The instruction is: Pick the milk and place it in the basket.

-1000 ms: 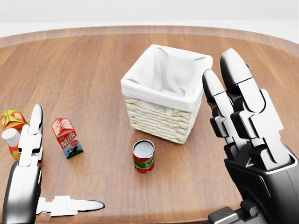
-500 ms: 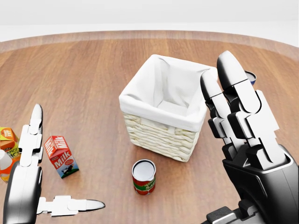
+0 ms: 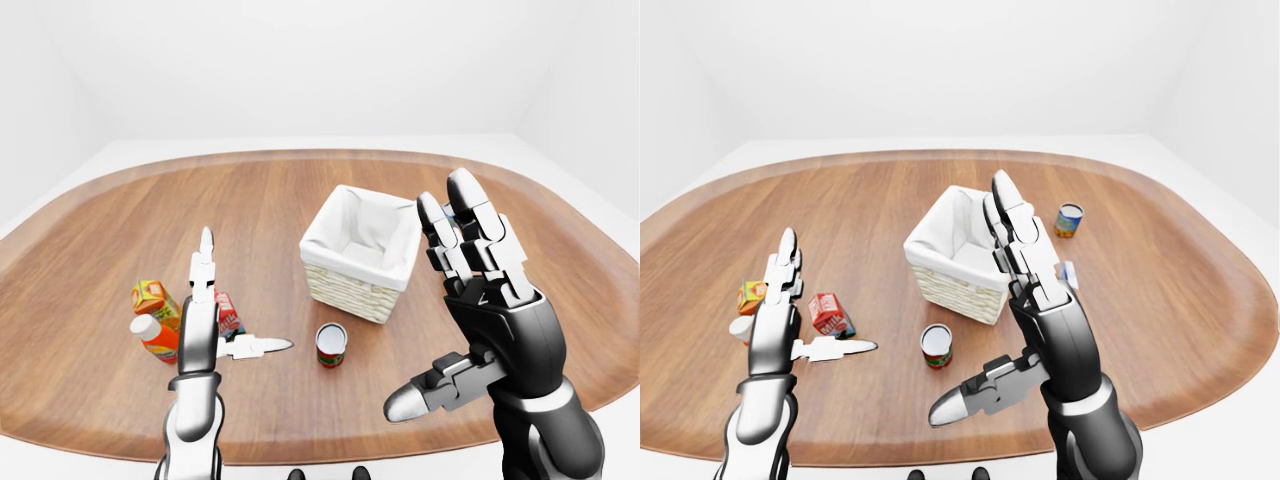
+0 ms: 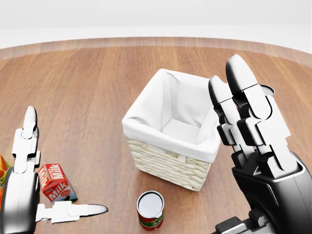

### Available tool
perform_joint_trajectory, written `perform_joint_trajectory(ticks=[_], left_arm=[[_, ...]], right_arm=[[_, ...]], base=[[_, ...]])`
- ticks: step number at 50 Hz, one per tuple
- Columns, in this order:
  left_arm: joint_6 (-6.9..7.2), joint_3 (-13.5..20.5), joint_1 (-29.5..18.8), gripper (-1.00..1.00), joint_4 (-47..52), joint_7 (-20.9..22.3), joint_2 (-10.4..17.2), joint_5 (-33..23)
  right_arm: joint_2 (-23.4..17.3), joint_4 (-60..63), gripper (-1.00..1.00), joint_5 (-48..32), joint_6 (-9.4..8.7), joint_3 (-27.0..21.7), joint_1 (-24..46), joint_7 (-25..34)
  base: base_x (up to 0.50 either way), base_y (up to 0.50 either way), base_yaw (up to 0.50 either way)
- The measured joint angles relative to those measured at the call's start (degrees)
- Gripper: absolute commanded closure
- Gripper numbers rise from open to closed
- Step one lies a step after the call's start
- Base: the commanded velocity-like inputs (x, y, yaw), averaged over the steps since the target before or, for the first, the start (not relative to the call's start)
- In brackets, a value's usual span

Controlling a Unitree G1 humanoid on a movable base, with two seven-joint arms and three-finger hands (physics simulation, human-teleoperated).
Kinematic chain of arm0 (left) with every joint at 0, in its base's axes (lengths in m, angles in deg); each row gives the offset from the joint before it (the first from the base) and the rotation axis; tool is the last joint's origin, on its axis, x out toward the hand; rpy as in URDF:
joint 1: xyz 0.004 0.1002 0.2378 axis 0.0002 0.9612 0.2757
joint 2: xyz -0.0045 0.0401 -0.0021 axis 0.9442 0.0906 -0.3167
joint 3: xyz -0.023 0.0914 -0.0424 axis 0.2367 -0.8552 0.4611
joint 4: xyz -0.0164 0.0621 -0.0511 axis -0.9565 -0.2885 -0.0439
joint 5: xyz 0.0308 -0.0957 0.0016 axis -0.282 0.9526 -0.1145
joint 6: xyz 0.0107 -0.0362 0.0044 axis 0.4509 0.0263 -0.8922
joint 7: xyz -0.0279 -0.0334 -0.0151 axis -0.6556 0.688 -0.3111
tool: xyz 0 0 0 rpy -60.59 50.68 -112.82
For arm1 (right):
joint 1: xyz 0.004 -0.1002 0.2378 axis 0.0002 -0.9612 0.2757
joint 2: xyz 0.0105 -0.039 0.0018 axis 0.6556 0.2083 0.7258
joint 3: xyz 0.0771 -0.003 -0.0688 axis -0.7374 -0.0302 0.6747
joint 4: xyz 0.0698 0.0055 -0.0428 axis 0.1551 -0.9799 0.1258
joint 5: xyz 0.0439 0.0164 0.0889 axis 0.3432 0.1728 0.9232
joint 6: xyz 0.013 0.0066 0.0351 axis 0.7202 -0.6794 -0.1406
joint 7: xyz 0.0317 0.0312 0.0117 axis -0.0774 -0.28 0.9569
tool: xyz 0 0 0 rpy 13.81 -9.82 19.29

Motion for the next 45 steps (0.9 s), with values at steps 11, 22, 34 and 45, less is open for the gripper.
perform_joint_trajectory(ticks=[11,22,34,45], left_arm=[[-0.48,0.17,0.03,-1.00,-0.35,0.97,0.06,2.00],[-0.27,0.16,-0.05,-1.00,-0.58,1.70,0.14,2.69],[0.69,0.61,-0.30,-1.00,-0.52,2.97,0.33,2.72],[-0.64,2.22,-1.34,-1.00,-1.42,2.07,0.74,0.99]], right_arm=[[0.00,0.20,-1.00,0.04,0.00,0.02,-0.05,0.01],[0.00,0.12,-1.00,0.06,0.00,0.04,-0.04,-0.01],[0.01,0.25,-1.00,0.09,0.00,0.14,0.05,-0.23],[-0.02,0.48,-1.00,-0.35,0.00,0.39,-0.12,-0.38]], base=[[0.21,0.00,0.00],[0.21,0.00,0.00],[0.21,0.00,0.00],[0.11,0.00,0.00]])
